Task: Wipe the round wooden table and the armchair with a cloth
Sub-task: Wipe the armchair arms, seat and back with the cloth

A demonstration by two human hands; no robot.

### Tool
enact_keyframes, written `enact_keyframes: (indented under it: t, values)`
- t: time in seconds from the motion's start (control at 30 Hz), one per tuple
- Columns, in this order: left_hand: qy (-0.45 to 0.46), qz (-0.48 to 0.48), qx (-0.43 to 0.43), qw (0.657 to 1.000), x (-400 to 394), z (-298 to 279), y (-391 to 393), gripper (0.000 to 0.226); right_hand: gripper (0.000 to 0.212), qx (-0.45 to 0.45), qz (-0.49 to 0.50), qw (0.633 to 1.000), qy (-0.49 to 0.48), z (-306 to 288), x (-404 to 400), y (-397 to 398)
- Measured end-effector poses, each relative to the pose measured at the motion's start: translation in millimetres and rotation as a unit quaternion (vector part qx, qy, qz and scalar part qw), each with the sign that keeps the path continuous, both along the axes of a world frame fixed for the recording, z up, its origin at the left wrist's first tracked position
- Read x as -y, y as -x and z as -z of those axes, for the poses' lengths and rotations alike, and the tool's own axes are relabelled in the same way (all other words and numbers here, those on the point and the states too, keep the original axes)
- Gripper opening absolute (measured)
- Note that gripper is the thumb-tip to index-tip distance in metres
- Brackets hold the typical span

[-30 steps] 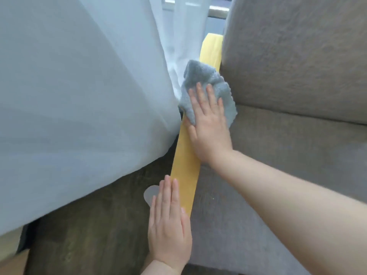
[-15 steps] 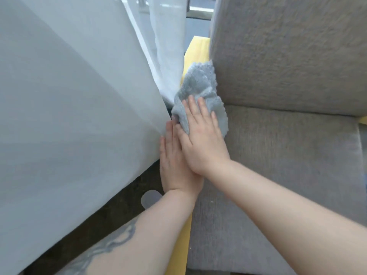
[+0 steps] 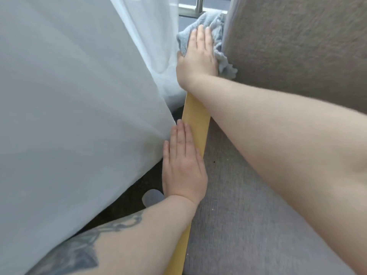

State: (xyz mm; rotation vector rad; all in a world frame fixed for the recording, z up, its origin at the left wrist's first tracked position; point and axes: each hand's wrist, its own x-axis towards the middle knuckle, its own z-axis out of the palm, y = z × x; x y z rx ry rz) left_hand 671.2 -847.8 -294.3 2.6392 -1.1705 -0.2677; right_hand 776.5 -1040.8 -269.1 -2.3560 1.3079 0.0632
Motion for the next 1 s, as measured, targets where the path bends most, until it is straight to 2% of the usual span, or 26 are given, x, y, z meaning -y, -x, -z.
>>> enact_keyframes:
  t: [0.13,0.2,0.37,0.43,0.5,0.57,0.6,0.7,0.73,0.77,0.83,0.9,1.0]
  values:
    - [0.020,-0.012,-0.016,1.000,-1.6,3.3,-0.4,0.056,0.065,0.084,-0.056,0.995,0.017,5.8,-54.2,64.1]
    - [0.020,-0.014,-0.008,1.000,1.0,3.6,-1.8,0.056,0.070,0.084,-0.094,0.992,0.020,8.4,-54.3,80.7]
    - [-0.003,-0.004,-0.009,1.000,-0.3,1.7,0.7,0.058,0.061,0.001,-0.130,0.990,0.057,7.6,-9.2,34.5]
    - [-0.001,-0.007,-0.016,1.000,-1.3,1.8,2.1,0.058,0.060,0.019,-0.192,0.981,0.034,7.2,-33.1,57.6]
    - [0.021,-0.010,-0.028,0.999,0.6,2.4,2.5,0.057,0.059,0.080,-0.280,0.957,0.002,7.7,-57.7,111.6]
    - [0.050,-0.019,-0.055,0.997,-0.1,1.5,-3.7,0.054,0.063,0.090,-0.340,0.936,-0.011,11.6,-49.4,143.8]
    - [0.076,-0.023,-0.077,0.994,-2.0,0.1,-6.1,0.053,0.067,0.092,-0.329,0.940,-0.006,15.3,-41.1,143.8]
    - [0.139,-0.042,-0.146,0.979,-18.7,-2.2,0.5,0.053,0.069,0.133,-0.153,0.979,-0.034,15.9,-63.3,122.2]
    - [0.136,-0.057,-0.151,0.977,-29.0,-3.7,6.7,0.054,0.065,0.161,-0.125,0.978,-0.042,14.8,-85.6,119.1]
    - [0.121,-0.065,-0.140,0.981,-41.1,-4.6,15.6,0.054,0.060,0.184,-0.142,0.971,-0.048,15.4,-108.0,126.4]
    - [0.063,-0.038,-0.086,0.994,-68.9,-8.4,39.0,0.053,0.054,0.202,-0.258,0.944,-0.048,20.4,-136.6,167.9]
    - [0.009,0.003,-0.044,0.999,-95.5,-10.6,60.0,0.053,0.061,0.211,-0.312,0.926,-0.029,25.7,-127.5,201.8]
    - [-0.032,0.006,-0.017,0.999,-109.6,-10.0,71.8,0.054,0.066,0.235,-0.234,0.942,-0.049,28.9,-108.2,193.5]
